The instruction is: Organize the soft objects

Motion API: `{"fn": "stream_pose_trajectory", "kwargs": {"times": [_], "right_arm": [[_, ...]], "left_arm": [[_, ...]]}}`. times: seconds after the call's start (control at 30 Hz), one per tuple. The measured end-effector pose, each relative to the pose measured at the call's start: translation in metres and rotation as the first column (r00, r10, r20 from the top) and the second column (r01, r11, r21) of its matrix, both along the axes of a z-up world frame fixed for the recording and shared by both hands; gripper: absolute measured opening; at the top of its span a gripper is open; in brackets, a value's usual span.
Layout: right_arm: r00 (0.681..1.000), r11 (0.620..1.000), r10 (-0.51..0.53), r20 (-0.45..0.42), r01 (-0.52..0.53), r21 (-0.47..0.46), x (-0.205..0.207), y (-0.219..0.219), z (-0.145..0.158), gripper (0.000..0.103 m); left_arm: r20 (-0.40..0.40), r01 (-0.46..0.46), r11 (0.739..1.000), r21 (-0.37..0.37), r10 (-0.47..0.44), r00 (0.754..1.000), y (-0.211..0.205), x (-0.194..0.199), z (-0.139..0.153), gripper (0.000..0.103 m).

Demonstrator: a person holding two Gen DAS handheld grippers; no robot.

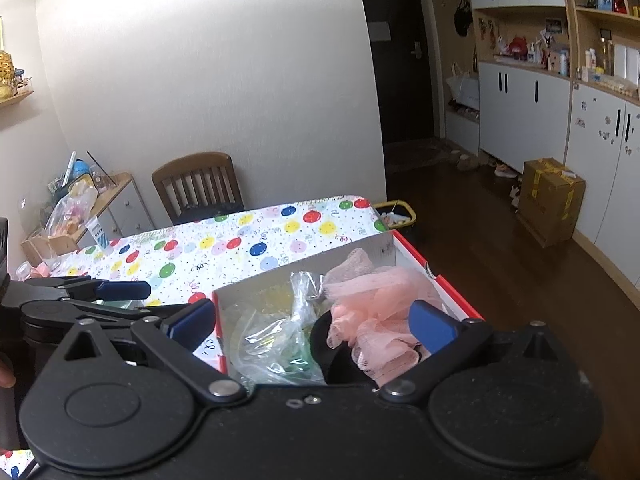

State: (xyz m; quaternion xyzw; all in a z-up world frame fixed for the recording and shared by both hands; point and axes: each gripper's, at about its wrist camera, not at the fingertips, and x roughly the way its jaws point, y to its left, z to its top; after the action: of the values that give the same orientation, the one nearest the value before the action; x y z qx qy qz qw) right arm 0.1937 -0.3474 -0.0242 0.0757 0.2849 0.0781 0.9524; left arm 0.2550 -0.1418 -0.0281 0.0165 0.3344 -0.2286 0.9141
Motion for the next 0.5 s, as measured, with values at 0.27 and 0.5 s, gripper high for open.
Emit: {"fn": "stream_pose_trajectory", "kwargs": {"times": [0.27, 0.5], "right_arm": [[0.999, 1.0, -0.008, 0.041, 0.009, -0.02, -0.018, 0.027, -0.001, 0.103], [0.998, 1.0, -0.019, 0.063, 0.02, -0.016, -0.029, 0.044, -0.004, 0.103]], "left_arm": [[0.012, -0.012, 1.0, -0.028, 0.012, 1.0, 0.025, -0.017, 0.007, 0.102], [0.048, -0.005, 1.0, -0.031, 0.007, 0.999, 0.043, -0.036, 0.013, 0.102]]}}
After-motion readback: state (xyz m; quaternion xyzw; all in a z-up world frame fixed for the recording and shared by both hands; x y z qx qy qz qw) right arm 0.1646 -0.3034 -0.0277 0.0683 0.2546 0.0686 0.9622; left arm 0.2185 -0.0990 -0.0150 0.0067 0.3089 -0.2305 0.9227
